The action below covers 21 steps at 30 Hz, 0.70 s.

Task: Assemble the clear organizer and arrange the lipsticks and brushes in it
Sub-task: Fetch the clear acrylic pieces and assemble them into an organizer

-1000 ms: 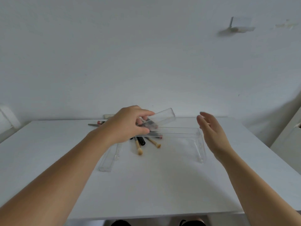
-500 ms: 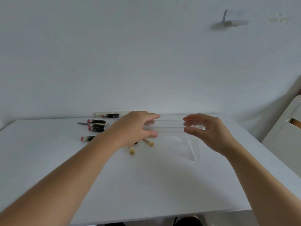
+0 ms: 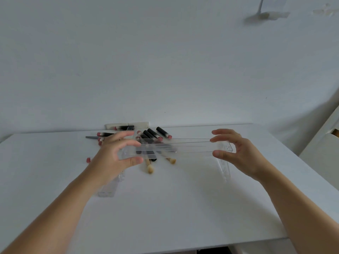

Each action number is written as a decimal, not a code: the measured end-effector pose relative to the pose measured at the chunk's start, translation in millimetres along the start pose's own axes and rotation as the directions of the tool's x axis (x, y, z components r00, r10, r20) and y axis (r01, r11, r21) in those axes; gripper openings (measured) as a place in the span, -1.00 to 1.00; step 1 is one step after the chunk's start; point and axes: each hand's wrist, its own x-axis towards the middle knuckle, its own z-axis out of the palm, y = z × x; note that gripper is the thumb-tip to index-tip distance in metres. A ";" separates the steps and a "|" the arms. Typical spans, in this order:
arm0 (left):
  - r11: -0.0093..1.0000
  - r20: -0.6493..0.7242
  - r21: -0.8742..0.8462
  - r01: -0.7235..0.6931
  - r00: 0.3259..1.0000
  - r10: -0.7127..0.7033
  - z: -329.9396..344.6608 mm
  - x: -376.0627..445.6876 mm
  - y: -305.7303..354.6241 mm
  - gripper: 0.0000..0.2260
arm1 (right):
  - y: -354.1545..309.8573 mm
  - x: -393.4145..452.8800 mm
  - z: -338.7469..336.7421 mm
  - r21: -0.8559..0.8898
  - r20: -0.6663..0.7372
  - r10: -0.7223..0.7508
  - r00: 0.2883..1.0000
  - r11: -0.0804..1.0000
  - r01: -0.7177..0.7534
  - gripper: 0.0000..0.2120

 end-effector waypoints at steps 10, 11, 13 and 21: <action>1.000 0.003 0.007 0.005 1.000 -0.005 4.2 -2.8 -16.0 -0.61 | 15.0 -2.3 14.3 -0.013 -0.010 0.006 1.000 1.000 -0.006 -0.67; 1.000 0.008 0.004 0.011 1.000 -0.011 4.9 -3.1 -16.4 -0.60 | 16.3 -2.2 15.0 -0.020 -0.008 0.009 1.000 1.000 -0.009 -0.67; 1.000 0.016 -0.008 0.019 1.000 -0.019 6.7 -3.7 -17.5 -0.59 | 18.6 -1.4 15.7 -0.034 -0.002 0.017 1.000 0.999 -0.017 -0.66; 1.000 0.030 -0.028 0.006 1.000 -0.005 9.1 -1.4 -21.5 -0.57 | 21.1 3.6 14.5 -0.027 0.025 0.015 1.000 1.000 -0.014 -0.67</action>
